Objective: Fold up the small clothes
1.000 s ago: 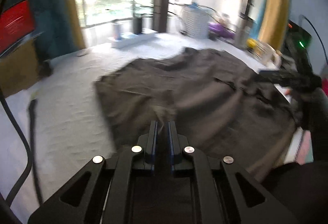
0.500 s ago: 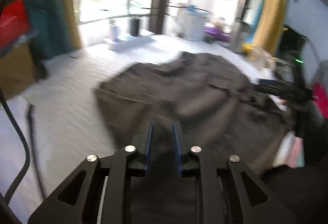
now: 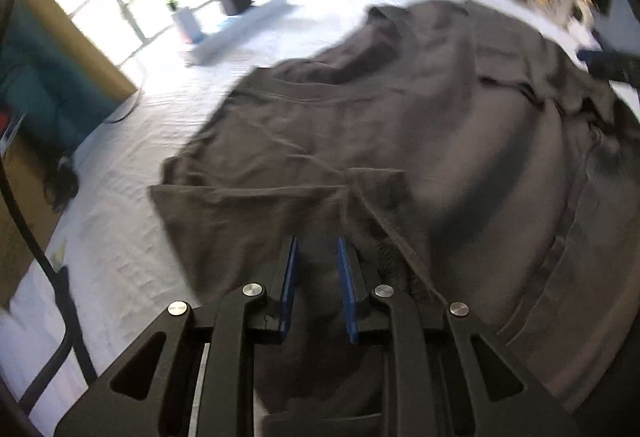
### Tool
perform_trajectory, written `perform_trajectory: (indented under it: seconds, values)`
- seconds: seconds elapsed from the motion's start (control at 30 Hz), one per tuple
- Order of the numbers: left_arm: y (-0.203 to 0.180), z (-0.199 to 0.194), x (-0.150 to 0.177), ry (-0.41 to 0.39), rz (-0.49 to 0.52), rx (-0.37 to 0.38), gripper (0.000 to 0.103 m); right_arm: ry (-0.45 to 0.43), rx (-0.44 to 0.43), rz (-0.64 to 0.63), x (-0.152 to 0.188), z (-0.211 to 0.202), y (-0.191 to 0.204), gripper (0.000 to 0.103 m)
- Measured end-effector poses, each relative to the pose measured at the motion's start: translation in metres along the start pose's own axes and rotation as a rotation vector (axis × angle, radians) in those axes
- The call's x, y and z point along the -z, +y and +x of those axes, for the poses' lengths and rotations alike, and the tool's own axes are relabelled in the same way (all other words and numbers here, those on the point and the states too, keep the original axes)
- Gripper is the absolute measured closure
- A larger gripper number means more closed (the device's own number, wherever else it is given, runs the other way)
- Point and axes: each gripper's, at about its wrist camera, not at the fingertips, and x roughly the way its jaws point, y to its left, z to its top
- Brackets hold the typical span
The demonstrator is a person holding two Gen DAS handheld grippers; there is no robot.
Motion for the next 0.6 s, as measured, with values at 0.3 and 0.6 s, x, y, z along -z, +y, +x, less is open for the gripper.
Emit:
perform_trajectory:
  seconds: [0.3,0.6]
  values:
    - [-0.017,-0.048,0.011,-0.078,0.001,0.177,0.083,0.004,-0.003,-0.008,-0.001,0.002,0.004,0.011]
    - [0.054,-0.059,0.073,-0.021,-0.260,0.031,0.072,0.015,-0.022,-0.040,0.000,0.006,0.020,0.011]
